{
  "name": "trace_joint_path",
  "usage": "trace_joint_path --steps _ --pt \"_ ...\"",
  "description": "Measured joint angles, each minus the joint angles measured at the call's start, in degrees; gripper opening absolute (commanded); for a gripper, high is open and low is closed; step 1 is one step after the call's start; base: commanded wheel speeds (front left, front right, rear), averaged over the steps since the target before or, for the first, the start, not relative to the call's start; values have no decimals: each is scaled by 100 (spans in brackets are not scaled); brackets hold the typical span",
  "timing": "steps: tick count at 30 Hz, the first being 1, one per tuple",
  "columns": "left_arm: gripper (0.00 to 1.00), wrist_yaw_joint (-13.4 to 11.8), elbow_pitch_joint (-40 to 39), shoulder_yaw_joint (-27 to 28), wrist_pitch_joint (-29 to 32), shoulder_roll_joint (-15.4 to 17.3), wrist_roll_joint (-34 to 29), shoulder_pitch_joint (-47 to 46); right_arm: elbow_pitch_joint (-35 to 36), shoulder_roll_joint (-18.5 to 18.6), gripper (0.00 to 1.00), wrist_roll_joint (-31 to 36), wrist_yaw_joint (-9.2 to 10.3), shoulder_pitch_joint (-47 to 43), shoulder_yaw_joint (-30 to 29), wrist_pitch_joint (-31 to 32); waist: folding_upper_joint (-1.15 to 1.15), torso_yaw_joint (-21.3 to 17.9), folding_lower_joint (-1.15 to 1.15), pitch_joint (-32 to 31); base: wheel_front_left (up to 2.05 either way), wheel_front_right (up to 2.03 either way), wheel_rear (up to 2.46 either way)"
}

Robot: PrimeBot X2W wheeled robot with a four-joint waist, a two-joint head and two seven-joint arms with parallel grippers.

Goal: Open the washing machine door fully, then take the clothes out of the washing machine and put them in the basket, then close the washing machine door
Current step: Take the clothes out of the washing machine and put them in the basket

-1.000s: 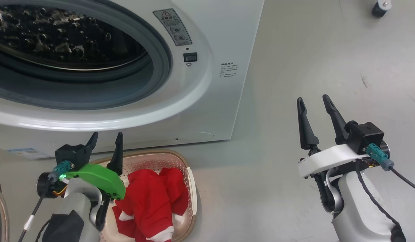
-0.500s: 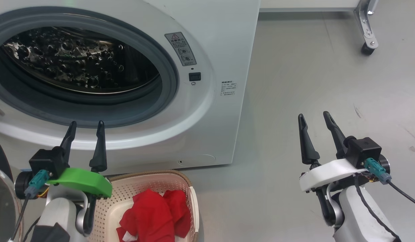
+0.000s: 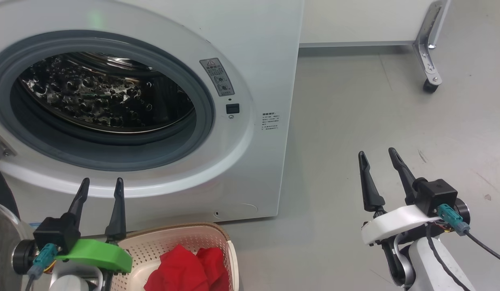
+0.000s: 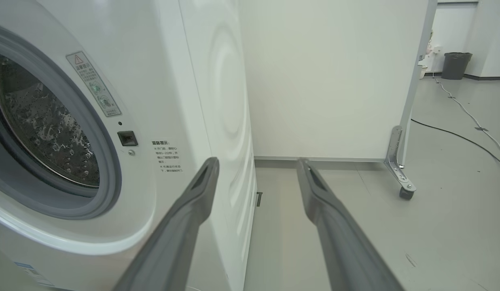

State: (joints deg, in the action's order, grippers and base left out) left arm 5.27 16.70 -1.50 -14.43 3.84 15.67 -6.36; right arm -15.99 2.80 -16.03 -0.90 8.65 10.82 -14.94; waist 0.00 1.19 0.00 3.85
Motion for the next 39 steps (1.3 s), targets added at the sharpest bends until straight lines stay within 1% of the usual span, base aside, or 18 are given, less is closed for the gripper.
trace_joint_path --steps 7,10,18,39 --pt "100 0 -275 40 0 -52 -113 162 78 -3 100 64 3 -15 -48 0 0 11 0 -23 0 0 0" --pt "100 -43 -420 119 0 -87 -113 310 93 -3 100 64 3 -69 -45 0 0 28 0 -46 0 0 0" --pt "100 -42 -680 145 0 -112 -126 621 146 -5 100 63 12 -172 -42 0 0 28 0 -66 0 0 0" --pt "100 -42 -808 166 0 -130 -133 767 160 -5 100 71 51 -209 -44 0 0 17 0 -60 0 0 0"
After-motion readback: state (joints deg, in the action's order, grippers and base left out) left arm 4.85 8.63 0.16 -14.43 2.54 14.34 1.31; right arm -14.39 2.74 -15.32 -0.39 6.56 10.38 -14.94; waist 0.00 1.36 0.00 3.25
